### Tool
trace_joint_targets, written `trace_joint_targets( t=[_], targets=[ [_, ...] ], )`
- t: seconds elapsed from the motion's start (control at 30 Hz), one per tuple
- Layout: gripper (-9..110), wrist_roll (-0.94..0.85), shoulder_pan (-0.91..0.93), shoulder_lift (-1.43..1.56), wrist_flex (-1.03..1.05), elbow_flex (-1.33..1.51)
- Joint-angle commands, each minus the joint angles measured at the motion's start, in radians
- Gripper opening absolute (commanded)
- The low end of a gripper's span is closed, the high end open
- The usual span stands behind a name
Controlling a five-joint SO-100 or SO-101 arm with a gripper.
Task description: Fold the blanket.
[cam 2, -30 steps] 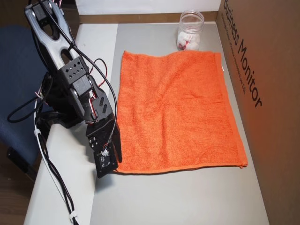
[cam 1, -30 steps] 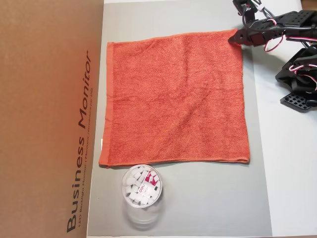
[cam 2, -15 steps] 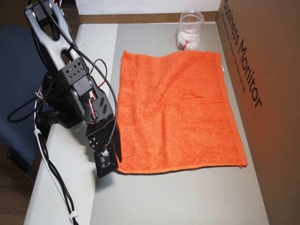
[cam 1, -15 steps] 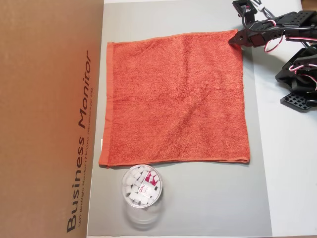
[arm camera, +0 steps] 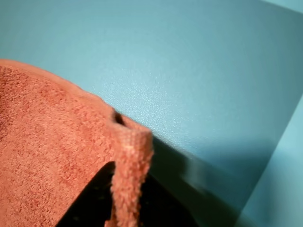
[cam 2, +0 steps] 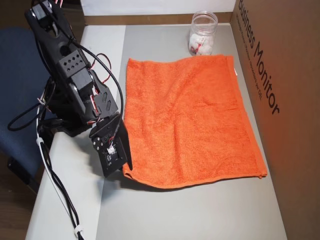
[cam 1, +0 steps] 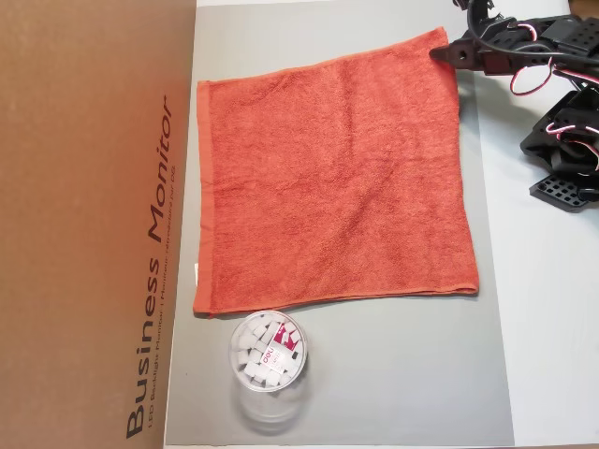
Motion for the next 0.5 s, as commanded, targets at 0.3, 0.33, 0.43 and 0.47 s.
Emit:
trace_joint_targets(
  t=[0.3, 0.33, 0.43, 0.47],
  targets=[
    [0, -0.072, -0.035, 0.379, 0.176, -0.044],
    [0, -0.072, -0.046, 0.399, 0.169, -0.044],
    [0, -0.072, -0.080, 0.436, 0.178, -0.087],
    [0, -0.069, -0.094, 0.437, 0.179, -0.106]
  ],
)
